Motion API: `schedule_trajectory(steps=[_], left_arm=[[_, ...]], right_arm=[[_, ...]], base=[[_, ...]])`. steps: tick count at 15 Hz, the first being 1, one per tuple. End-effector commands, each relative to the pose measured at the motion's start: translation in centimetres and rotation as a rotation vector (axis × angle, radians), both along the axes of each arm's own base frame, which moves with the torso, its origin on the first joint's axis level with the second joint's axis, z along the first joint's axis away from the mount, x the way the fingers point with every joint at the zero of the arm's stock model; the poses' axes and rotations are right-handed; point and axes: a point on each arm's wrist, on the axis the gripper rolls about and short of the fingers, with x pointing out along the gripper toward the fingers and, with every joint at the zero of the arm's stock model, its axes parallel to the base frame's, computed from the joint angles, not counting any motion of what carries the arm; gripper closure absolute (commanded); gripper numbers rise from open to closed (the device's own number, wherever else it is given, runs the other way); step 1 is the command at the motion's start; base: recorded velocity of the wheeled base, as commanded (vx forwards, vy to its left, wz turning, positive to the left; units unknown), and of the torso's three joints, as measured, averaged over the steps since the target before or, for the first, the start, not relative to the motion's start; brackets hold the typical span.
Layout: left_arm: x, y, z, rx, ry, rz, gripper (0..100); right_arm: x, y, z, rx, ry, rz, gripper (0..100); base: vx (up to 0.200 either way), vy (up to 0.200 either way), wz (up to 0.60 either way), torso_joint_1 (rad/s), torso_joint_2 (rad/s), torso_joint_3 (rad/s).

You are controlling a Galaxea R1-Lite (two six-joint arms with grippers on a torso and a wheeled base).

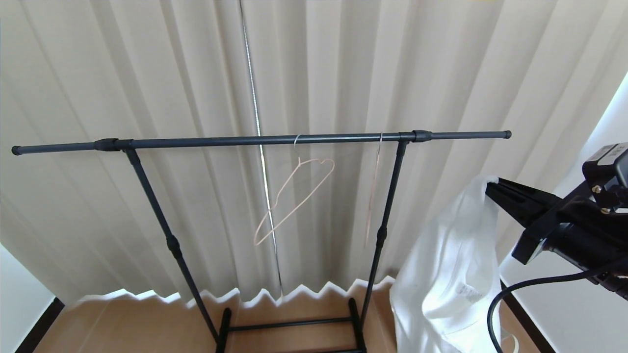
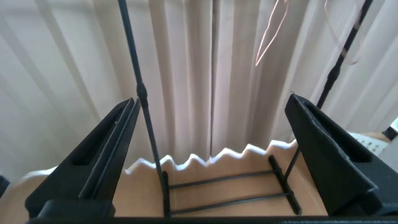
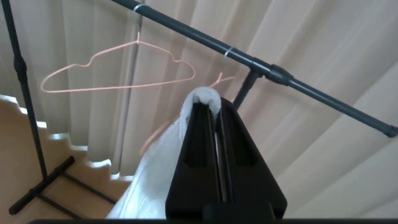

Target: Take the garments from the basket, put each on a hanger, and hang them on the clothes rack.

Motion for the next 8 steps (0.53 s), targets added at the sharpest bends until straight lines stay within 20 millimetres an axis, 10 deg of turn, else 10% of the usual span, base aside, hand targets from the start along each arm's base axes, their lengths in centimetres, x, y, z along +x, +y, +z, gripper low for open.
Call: schedule_trajectory(steps=[1,4,8], left_arm=[[0.3,0.0,2.3,-0.004,0.067,-0.011,0],[4.6,-0.6,10.9,-0.237,0.222,-0.217,0],[12.0,-3.9,14.9,-0.312,0.484,-0.440,0]], right_arm=[[-0.6,1.0,0.7,0.008,-0.021,0.058,100],[1.4,3.2,2.1,-0.003,0.015,0.111,100],[2.0,5.3,1.6,0.056,0.106,0.162,100]], base=[[0.000,0.000,0.00,0.000,0.00,0.000],[0.000,0.000,0.00,0.000,0.00,0.000],[0.000,0.000,0.00,0.000,0.00,0.000]])
